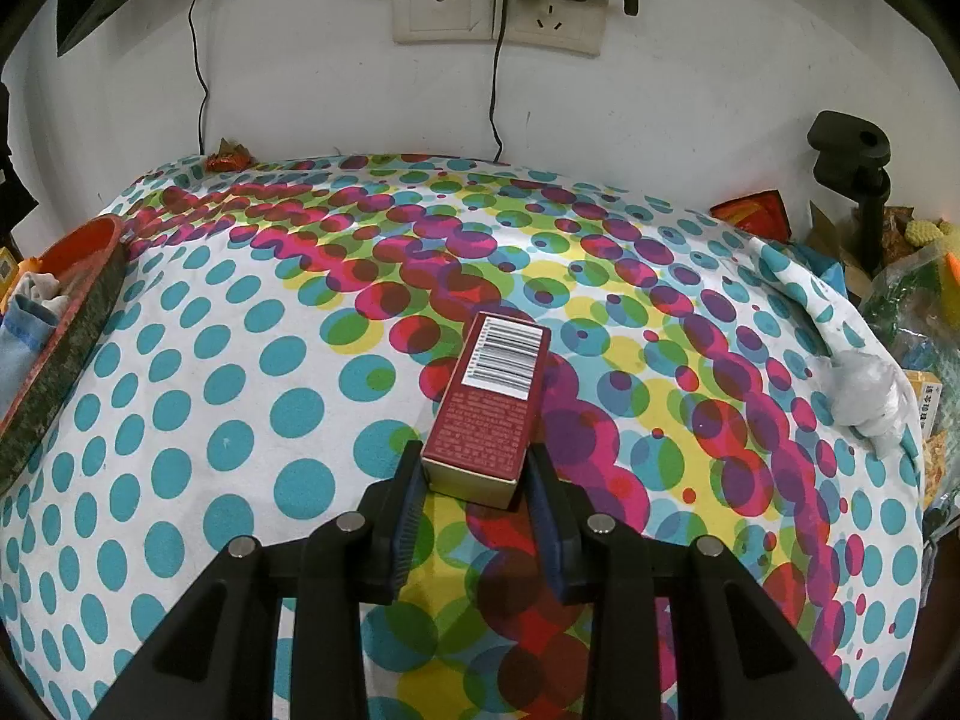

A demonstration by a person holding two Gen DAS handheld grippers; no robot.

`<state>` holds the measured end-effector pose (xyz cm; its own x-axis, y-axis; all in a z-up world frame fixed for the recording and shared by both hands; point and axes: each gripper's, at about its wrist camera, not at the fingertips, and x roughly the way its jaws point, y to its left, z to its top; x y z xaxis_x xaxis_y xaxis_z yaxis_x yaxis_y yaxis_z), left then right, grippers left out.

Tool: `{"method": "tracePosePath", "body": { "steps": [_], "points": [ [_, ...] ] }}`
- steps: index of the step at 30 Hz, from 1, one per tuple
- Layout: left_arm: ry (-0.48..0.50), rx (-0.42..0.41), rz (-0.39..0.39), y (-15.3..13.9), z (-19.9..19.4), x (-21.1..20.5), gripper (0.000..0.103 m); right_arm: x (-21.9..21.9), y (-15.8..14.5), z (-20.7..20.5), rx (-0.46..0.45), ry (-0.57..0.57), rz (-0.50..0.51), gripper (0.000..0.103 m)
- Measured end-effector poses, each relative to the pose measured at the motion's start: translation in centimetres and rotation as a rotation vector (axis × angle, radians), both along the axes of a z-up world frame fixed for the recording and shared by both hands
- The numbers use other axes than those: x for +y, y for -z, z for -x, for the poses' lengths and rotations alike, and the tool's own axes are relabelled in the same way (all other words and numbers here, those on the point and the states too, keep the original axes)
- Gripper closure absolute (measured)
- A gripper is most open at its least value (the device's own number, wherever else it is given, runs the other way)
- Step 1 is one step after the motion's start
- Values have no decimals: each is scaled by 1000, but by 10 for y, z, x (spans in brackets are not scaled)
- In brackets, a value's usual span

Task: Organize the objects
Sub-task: 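Carry the yellow box in the left gripper over the red tray, then lower the yellow box into the tray and open the left gripper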

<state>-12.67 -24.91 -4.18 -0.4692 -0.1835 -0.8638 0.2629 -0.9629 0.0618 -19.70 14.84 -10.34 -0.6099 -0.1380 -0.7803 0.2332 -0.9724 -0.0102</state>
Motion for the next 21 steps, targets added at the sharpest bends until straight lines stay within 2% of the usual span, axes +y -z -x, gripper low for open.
{"method": "tracePosePath", "body": {
  "steps": [8,17,21],
  "points": [
    [-19,-25,-15,18,1,-11,55,-3,0,-1,2,0,-7,69],
    [-8,-23,-27,25,-3,-14,54,-1,0,-1,9,0,-26,69],
    [-14,-23,-17,26,-5,-15,45,0,-1,-1,9,0,-27,69]
  ]
}}
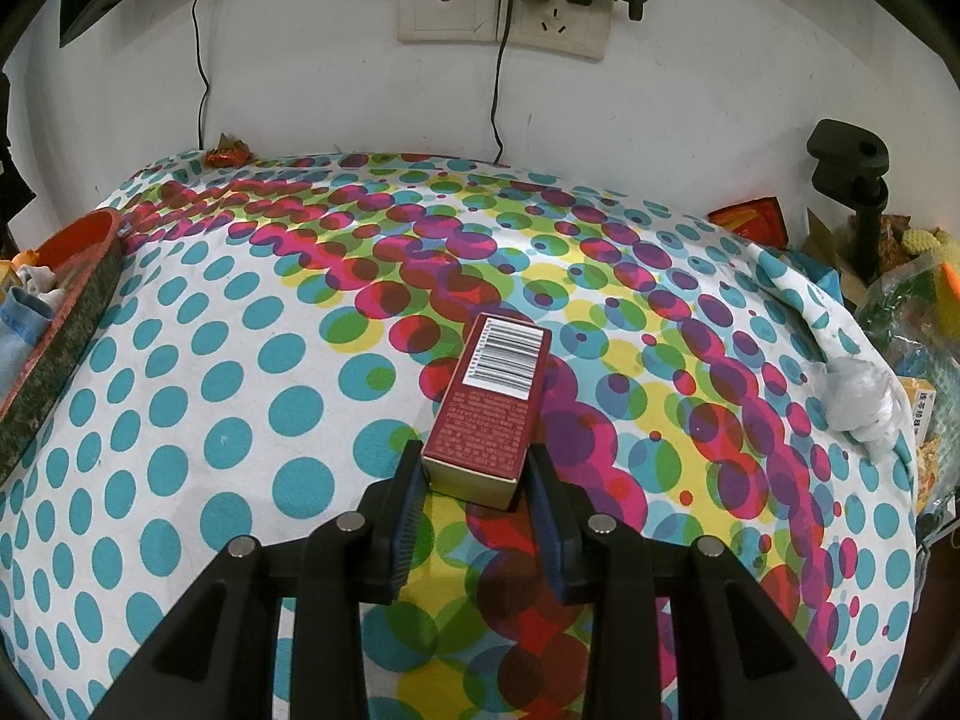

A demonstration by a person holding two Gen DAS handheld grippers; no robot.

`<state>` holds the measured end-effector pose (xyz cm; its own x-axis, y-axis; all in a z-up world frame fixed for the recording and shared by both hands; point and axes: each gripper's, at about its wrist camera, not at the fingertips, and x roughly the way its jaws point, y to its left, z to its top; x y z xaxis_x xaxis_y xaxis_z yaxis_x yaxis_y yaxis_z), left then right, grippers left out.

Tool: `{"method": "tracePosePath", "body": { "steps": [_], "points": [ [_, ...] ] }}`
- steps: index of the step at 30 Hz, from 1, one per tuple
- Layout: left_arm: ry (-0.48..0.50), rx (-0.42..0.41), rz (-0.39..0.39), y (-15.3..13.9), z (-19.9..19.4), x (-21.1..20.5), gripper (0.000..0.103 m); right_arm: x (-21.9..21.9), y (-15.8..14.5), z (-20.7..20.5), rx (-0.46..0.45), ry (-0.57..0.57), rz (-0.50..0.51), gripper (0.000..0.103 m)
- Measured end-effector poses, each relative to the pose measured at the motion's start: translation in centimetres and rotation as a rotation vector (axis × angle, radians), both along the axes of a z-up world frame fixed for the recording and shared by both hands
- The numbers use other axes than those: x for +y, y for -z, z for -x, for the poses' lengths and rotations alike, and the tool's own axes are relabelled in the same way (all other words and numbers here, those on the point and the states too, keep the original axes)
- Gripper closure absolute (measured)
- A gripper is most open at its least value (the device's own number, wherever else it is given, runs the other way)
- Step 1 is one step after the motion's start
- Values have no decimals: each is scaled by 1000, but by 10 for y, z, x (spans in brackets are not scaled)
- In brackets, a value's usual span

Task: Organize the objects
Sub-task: 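Lower the yellow box into the tray and open the left gripper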

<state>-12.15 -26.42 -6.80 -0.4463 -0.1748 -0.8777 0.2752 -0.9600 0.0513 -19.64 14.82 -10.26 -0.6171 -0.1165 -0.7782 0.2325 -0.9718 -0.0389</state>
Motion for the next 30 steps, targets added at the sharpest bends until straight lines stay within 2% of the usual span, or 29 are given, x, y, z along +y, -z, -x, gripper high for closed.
{"method": "tracePosePath", "body": {
  "steps": [2,4,7,18,23,30],
  "points": [
    [12,9,12,-3,-2,1,37,-1,0,0,0,0,-1,69],
    [24,23,36,-8,-5,4,23,-1,0,0,0,0,-1,69],
    [42,45,69,-17,-10,7,17,-6,0,-1,0,1,1,70],
    [32,75,73,-36,-34,11,9,3,-1,1,2,12,1,70],
    [31,77,84,-40,-44,11,9,0,-3,-1,-4,35,9,71],
    [12,83,66,-40,-59,6,8,-17,-33,-10,16,-14,70,71]
  ]
}}
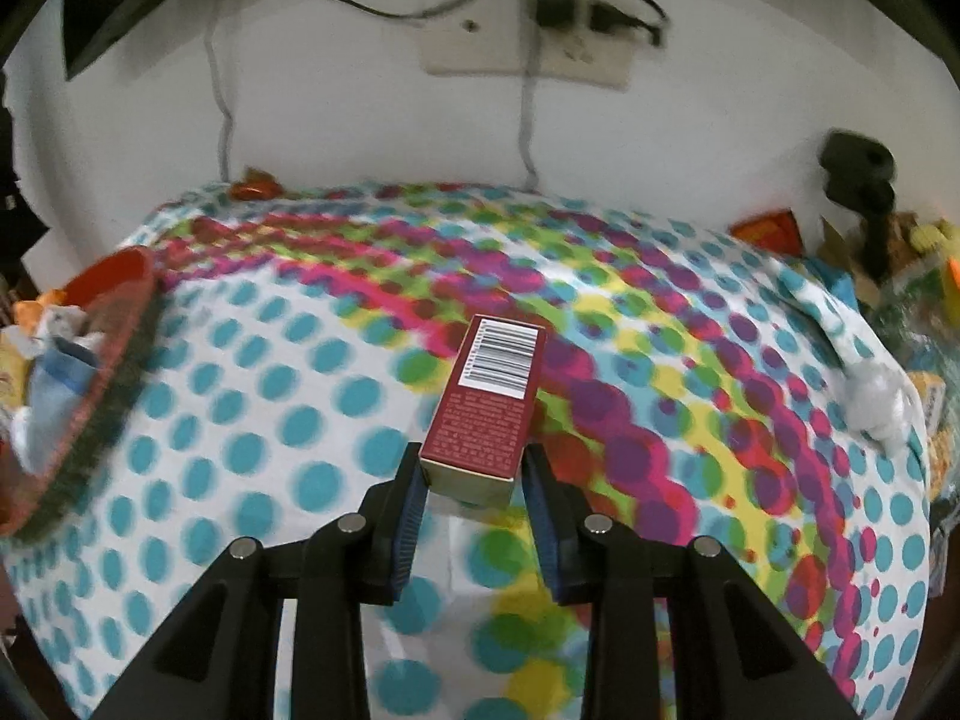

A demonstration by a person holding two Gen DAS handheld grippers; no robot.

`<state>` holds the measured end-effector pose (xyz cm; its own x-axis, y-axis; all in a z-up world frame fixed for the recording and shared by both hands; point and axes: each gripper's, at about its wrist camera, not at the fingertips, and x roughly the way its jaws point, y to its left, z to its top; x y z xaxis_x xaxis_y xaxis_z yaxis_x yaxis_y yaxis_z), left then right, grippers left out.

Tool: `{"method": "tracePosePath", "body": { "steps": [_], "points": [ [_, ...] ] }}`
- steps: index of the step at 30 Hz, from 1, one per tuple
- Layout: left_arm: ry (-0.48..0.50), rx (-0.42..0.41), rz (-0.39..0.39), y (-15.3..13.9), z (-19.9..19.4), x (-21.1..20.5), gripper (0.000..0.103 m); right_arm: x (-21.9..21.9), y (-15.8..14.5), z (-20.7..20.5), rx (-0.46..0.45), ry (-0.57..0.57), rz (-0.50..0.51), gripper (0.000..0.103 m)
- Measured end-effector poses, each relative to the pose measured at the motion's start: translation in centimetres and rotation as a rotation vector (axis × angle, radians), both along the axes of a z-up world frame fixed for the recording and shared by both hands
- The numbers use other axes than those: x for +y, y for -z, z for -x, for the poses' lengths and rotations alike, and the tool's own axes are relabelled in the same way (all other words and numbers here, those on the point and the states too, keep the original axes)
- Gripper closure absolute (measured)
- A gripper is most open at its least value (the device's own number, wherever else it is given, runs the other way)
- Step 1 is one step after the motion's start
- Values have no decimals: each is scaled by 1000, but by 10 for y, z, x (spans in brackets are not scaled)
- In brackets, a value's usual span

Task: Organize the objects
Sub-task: 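Lower the yellow box into the tray and open the left gripper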

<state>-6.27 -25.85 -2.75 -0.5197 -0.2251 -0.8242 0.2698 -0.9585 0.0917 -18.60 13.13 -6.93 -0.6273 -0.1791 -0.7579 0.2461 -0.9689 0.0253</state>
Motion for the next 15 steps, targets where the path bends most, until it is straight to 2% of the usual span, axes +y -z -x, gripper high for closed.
{"method": "tracePosePath", "body": {
  "steps": [3,8,15],
  "points": [
    [-8,-3,-26,2,-7,-4,8,-23,-18,-4,24,-61,10,71],
    [-23,-8,-23,5,-16,-10,8,-72,-48,-11,59,-180,27,71],
    [-49,-10,-34,6,-29,-26,8,-136,-74,-29,75,-326,26,71]
  ]
}}
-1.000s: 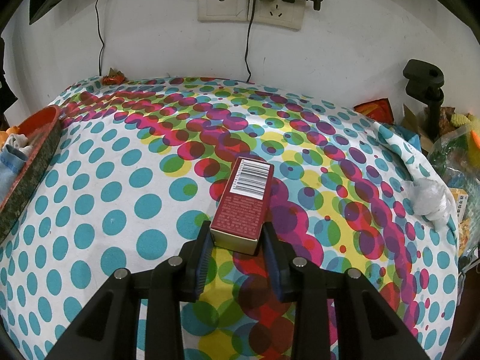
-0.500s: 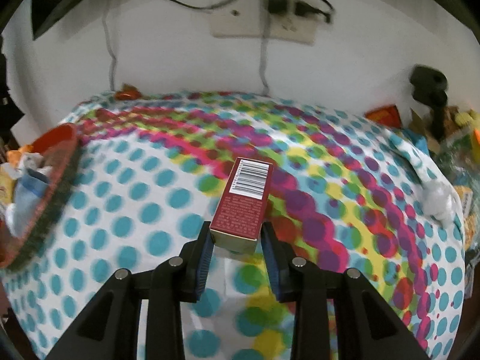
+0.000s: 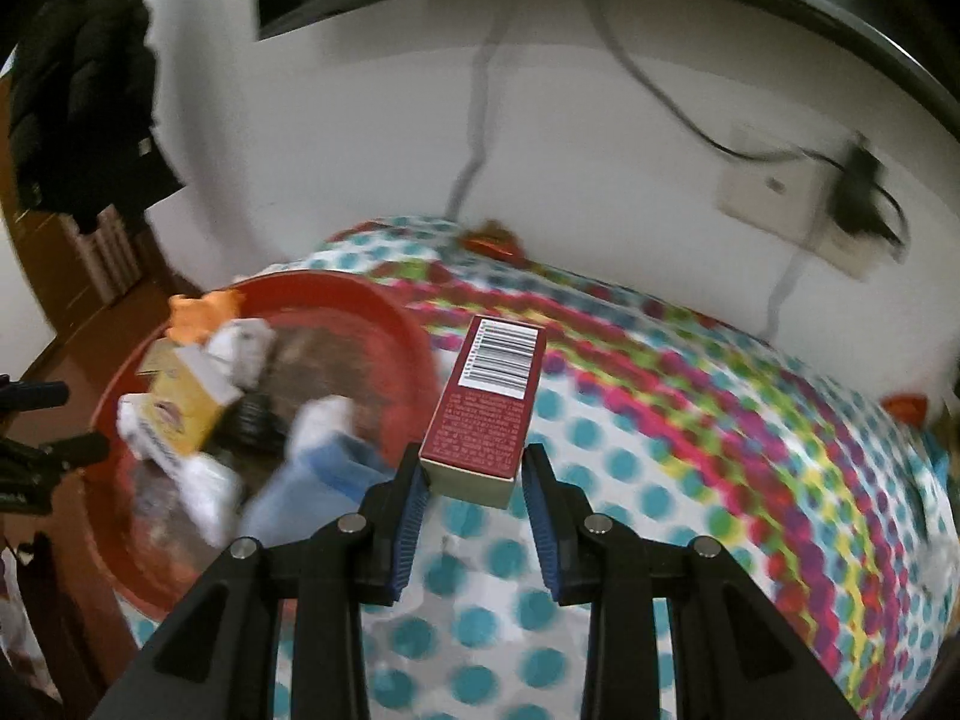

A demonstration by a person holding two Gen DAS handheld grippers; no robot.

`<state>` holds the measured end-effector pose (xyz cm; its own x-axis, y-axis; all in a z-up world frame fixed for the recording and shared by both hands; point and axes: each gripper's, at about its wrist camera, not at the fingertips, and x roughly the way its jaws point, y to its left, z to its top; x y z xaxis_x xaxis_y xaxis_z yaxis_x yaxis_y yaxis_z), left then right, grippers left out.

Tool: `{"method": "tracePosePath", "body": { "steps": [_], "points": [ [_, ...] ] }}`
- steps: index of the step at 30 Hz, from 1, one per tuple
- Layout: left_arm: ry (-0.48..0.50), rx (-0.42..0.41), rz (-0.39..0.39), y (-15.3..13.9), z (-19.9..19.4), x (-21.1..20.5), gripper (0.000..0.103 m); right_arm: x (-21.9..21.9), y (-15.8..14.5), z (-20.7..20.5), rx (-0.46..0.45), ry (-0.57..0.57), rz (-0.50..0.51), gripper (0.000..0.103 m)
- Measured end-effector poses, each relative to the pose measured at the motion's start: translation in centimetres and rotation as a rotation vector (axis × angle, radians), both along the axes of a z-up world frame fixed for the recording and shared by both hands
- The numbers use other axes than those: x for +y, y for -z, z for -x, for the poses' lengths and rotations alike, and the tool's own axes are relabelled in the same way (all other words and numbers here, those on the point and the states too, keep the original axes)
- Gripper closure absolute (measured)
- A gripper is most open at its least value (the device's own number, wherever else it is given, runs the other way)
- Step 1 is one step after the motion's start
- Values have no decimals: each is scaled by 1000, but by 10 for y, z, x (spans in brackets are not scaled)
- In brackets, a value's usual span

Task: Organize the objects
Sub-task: 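Lower the yellow box into the tray and open the left gripper, then carry the red box in the right gripper over the tray and release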

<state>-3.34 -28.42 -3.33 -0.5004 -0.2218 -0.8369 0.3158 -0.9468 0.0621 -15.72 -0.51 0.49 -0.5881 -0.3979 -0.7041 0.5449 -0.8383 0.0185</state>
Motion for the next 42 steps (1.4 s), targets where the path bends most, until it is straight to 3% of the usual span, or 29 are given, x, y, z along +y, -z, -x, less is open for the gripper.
{"method": "tracePosePath", "body": {
  "steps": [7,15,25,31,36,42],
  "points": [
    [-28,3,-8,0,-15,-18,8,-62,-12,-11,2,-107,-30,71],
    [-75,1,-23,4,-35,-42,8,-123,1,-12,-29,-162,-66,71],
    [-111,0,-41,9,-44,-58,8,-164,31,7,-89,-125,-112,70],
    [-111,-2,-55,12,-39,-55,8,-172,39,7,-79,-105,-131,69],
    [-119,1,-48,13,-38,-50,8,-172,37,0,-51,-97,-162,50],
    [-129,6,-32,9,-36,-42,8,-160,22,-30,-50,-81,-129,45]
  ]
}}
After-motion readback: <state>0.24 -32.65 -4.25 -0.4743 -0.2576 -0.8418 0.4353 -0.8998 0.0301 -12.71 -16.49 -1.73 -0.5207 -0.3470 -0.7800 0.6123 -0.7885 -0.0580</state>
